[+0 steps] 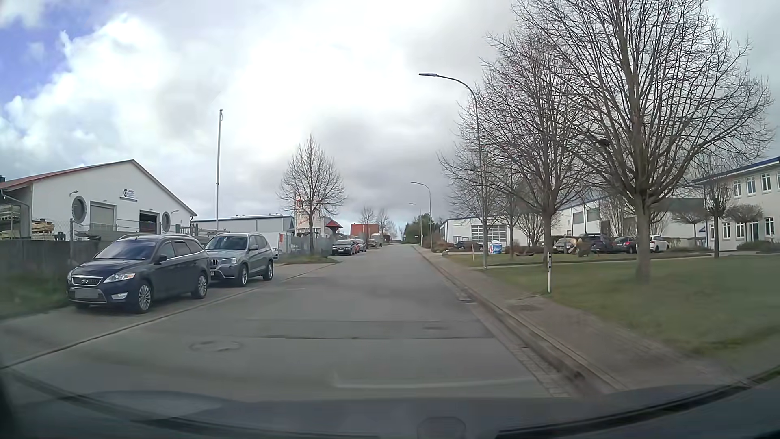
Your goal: Follow the waypoints while adhering to traffic rules and regulations
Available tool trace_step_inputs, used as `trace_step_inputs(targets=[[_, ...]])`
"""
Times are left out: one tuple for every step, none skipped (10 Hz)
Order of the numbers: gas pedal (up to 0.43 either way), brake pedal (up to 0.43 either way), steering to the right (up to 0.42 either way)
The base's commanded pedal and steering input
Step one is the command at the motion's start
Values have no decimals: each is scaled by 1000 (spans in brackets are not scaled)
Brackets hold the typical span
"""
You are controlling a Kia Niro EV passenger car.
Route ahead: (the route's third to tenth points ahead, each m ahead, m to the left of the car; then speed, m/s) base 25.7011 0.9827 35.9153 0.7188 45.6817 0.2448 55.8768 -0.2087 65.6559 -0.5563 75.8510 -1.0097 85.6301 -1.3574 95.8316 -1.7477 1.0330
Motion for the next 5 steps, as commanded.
trace_step_inputs(targets=[[0,0,0],[0,0,-3],[0,0,-3],[0,0,-3],[0,0,-4]])
